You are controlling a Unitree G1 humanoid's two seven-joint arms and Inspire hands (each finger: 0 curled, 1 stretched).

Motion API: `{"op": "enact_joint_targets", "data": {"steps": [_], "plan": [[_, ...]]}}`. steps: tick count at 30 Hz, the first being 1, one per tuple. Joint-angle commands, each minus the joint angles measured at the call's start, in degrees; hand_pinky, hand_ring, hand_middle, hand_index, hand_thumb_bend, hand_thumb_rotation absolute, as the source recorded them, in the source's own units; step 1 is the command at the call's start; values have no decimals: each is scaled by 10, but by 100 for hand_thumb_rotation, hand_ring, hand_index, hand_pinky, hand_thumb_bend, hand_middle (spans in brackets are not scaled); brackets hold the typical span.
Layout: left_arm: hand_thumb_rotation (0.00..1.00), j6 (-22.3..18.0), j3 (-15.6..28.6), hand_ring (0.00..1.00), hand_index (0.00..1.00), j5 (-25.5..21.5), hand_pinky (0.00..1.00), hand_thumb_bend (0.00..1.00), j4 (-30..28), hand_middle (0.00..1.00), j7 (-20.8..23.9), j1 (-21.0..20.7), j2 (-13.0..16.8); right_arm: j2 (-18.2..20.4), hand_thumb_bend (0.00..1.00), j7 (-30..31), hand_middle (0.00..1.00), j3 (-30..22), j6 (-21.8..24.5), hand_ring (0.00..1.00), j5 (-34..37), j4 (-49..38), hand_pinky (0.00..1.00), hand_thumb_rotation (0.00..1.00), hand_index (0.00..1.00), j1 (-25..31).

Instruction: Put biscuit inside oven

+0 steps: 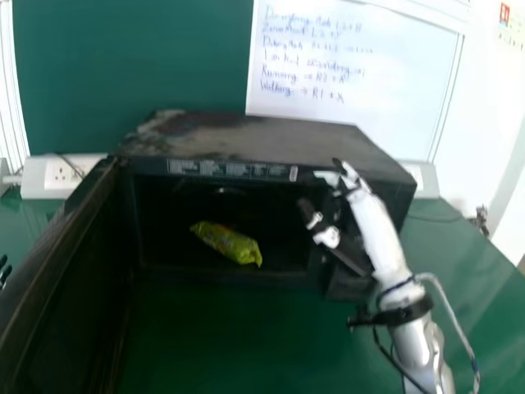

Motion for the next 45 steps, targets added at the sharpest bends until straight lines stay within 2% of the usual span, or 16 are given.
{"op": "enact_joint_targets", "data": {"steps": [1, 5, 9, 13, 17, 20, 24, 27, 32, 34, 35, 36, 40, 41, 43, 45], "plan": [[81, -9, -8, 88, 94, 5, 83, 90, -4, 89, -3, -3, -2, 10, 73, -41, 69, -19, -47, 63, 6, 35, 52, 14, 74, -5], [81, -7, -13, 88, 94, 2, 84, 91, -14, 90, -1, 1, -5, 21, 72, -113, 66, -37, -113, 61, -10, 99, 52, 27, 72, -20], [82, -4, -21, 88, 94, 3, 85, 88, -30, 90, 1, 7, -9, 21, 69, -161, 66, -52, -183, 61, -8, 172, 54, 33, 73, -29], [80, 1, -31, 89, 94, -1, 84, 88, -48, 91, 2, 13, -14, 2, 67, -203, 67, -63, -267, 63, -23, 258, 57, 39, 75, -38], [81, -12, -35, 89, 94, -1, 84, 87, -49, 92, -8, 13, -14, -12, 66, -235, 67, -72, -325, 65, -33, 331, 59, 41, 73, -46], [80, -20, -36, 89, 94, -8, 84, 87, -43, 91, -22, 10, -14, -13, 65, -260, 69, -82, -319, 65, -51, 347, 58, 49, 74, -39], [80, -21, -44, 88, 93, 2, 83, 91, -55, 90, -25, 13, -17, -3, 60, -267, 73, -82, -329, 67, -27, 386, 58, 52, 77, -53], [81, -27, -54, 87, 94, 7, 82, 88, -58, 90, -30, 14, -18, 4, 56, -272, 75, -83, -337, 69, -13, 419, 60, 54, 78, -69], [83, -22, -78, 88, 93, 24, 82, 86, -80, 89, -28, 22, -21, 13, 61, -308, 79, -90, -306, 74, -22, 448, 65, 79, 81, -81], [85, -22, -89, 88, 94, 32, 83, 86, -88, 90, -29, 25, -21, 13, 57, -330, 80, -90, -287, 67, -33, 451, 54, 85, 83, -84], [85, -27, -95, 89, 94, 40, 83, 86, -89, 91, -31, 24, -20, 14, 57, -337, 80, -89, -282, 66, -34, 454, 53, 88, 85, -87], [86, -29, -100, 89, 95, 50, 84, 86, -90, 91, -31, 24, -18, 15, 58, -343, 80, -88, -277, 66, -32, 458, 55, 89, 85, -89], [88, -42, -121, 90, 95, 93, 85, 88, -93, 92, -23, 21, -20, 22, 62, -354, 86, -86, -246, 80, -21, 469, 71, 95, 85, -94], [87, -44, -126, 90, 94, 100, 85, 85, -93, 92, -20, 20, -23, 27, 63, -349, 87, -87, -233, 82, -12, 466, 72, 98, 87, -92], [85, -50, -138, 89, 94, 109, 85, 84, -91, 91, -17, 16, -28, 30, 63, -341, 83, -86, -220, 77, 0, 463, 62, 98, 89, -90], [84, -50, -153, 89, 93, 110, 84, 83, -92, 91, -21, 13, -28, 32, 61, -324, 90, -84, -212, 84, 18, 462, 72, 99, 93, -86]]}}
